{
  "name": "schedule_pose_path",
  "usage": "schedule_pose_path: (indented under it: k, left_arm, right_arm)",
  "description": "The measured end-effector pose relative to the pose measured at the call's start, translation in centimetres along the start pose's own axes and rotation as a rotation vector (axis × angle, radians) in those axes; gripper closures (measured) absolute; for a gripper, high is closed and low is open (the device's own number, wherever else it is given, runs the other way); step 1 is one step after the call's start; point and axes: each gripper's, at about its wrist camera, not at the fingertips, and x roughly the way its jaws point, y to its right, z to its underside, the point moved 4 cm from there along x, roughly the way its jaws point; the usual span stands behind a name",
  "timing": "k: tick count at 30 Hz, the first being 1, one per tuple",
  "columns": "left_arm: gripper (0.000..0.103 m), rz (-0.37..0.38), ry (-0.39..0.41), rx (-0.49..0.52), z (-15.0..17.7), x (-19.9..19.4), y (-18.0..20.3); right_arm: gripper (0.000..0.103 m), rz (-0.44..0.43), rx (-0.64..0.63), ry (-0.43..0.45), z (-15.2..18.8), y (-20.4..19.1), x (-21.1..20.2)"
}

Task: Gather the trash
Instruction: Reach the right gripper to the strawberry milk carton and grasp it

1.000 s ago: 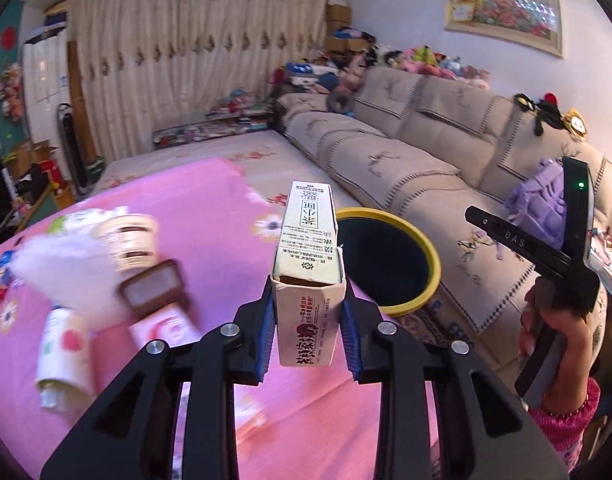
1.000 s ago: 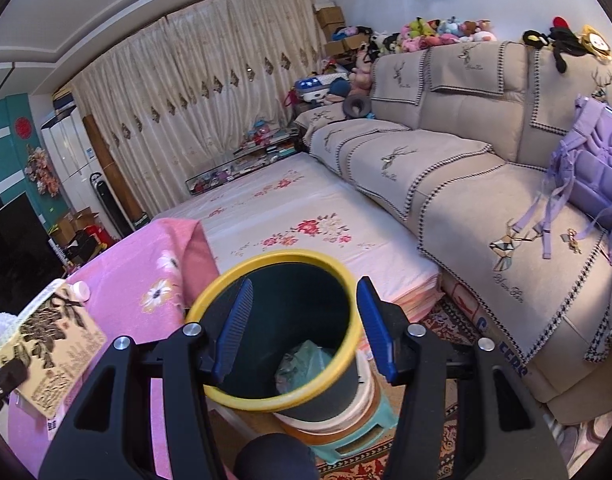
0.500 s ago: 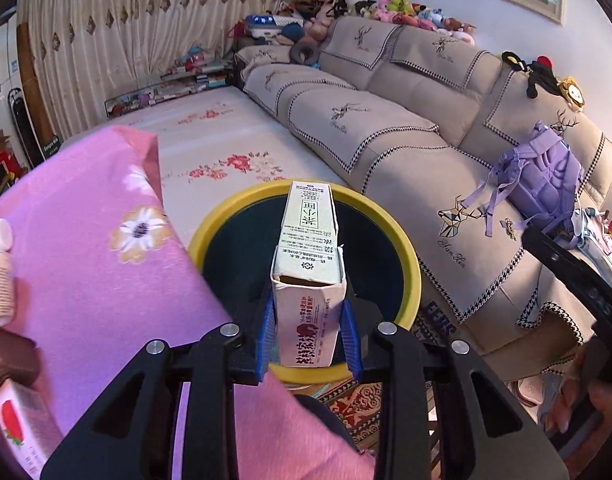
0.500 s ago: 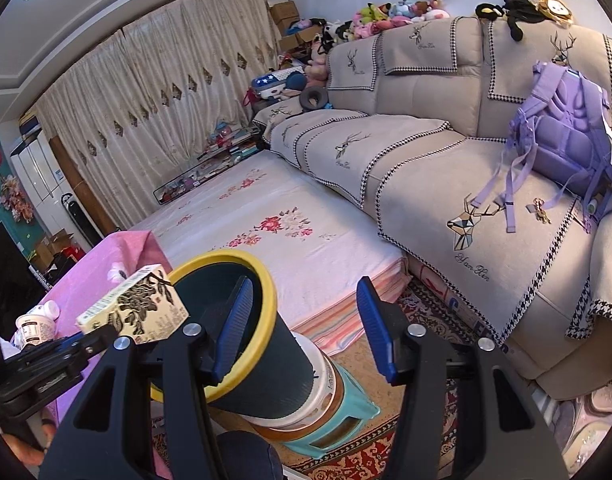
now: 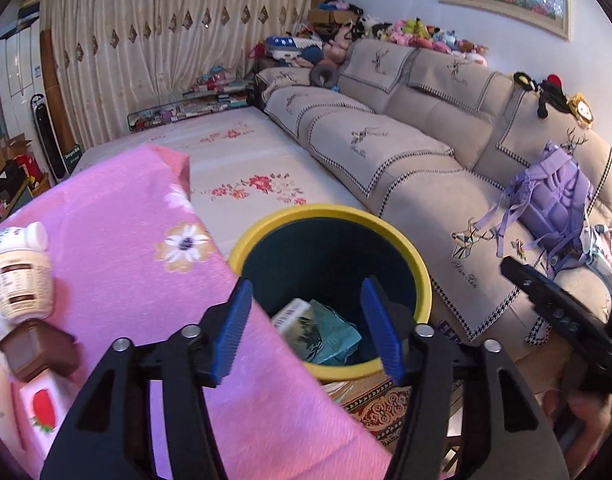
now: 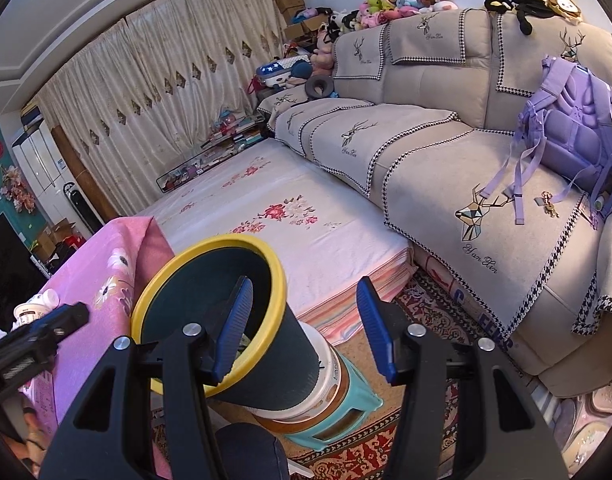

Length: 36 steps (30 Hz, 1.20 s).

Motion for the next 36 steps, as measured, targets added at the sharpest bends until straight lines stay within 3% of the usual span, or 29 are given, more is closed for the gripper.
schedule_pose_path:
  k: [6, 11, 19, 25, 27, 36]
  left_arm:
    - [0.029, -0.060, 0.094, -0.080, 1.9, -8.6, -5.1]
    - [0.025, -0.170, 0.144, -0.147, 4.9, -14.8, -10.6]
    - [0.023, -0.352, 0.194, -0.258, 9.7, -21.8, -18.4]
    - [0.022, -0.381, 0.216, -0.304, 11.7, -23.6, -21.4]
    - [0.022, -0.378, 0.218, -0.311, 12.4, -23.8, -22.0]
    - [0.022, -0.367, 0.216, -0.347, 14.5, -24.0, -23.3]
  right_arm:
    - [0.051, -0.043, -0.063, -0.034, 1.1, -3.2, 0.3]
    - [0.051, -0.116, -0.143, -0.073, 2.7, -7.7, 0.3]
    - [0.051, -0.341, -0.311, -0.164, 6.9, -17.0, -1.7]
    - [0.050, -0.527, -0.437, -0.165, 9.4, -22.7, -5.8]
    - [0.046, -0.539, -0.482, -0.172, 10.5, -24.0, -6.3]
    - [0.045, -0.510, -0.588, -0.254, 15.5, -28.4, -5.4]
